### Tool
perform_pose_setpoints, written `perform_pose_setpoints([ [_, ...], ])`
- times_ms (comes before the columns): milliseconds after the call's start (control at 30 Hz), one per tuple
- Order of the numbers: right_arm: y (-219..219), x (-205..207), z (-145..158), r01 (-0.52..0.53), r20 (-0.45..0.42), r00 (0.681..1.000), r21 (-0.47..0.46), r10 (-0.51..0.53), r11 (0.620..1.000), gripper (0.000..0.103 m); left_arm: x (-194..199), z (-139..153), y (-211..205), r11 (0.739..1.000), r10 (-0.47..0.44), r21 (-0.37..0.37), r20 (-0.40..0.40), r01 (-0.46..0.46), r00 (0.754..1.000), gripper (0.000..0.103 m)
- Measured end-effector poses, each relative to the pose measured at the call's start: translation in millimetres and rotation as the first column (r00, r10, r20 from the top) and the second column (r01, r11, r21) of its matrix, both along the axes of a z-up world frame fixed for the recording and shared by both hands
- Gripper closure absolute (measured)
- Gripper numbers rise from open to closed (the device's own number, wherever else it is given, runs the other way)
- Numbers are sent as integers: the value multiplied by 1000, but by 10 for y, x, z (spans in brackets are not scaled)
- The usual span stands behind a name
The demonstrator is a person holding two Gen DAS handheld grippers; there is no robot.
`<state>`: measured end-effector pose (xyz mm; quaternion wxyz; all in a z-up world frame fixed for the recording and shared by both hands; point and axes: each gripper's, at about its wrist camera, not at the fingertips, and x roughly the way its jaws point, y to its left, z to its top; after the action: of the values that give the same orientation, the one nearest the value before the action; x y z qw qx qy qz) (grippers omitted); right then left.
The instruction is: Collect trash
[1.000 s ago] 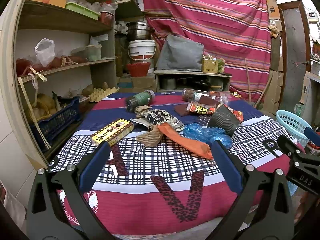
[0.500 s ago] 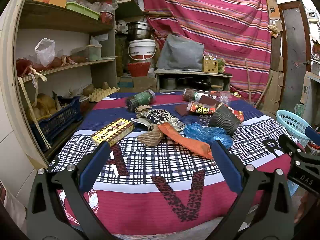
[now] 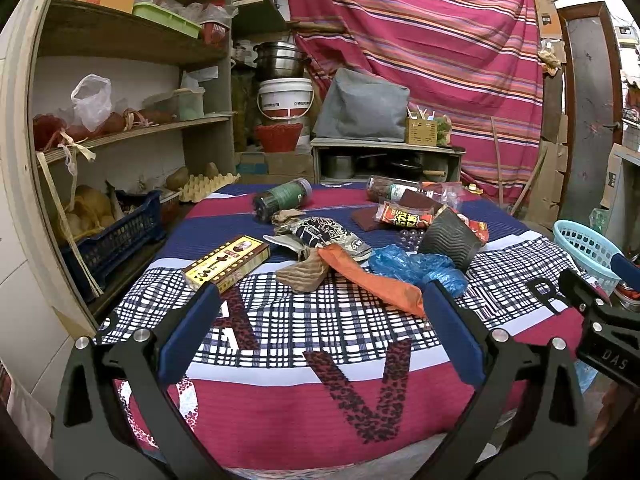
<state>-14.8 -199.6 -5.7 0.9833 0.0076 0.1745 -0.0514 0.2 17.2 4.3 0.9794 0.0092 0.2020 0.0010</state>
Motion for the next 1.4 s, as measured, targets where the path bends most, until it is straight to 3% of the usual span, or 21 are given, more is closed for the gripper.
perform_pose_setpoints([
  [933, -58, 14, -12, -1, -8, 1000, -6, 1, 1000, 4, 31, -68, 51, 1000, 0, -14, -18, 0, 1000, 5],
  [1400, -155, 301, -37, 38, -38, 999, -29, -39, 999, 4, 384, -153, -47, 1000, 7, -17, -85, -8, 996, 5],
])
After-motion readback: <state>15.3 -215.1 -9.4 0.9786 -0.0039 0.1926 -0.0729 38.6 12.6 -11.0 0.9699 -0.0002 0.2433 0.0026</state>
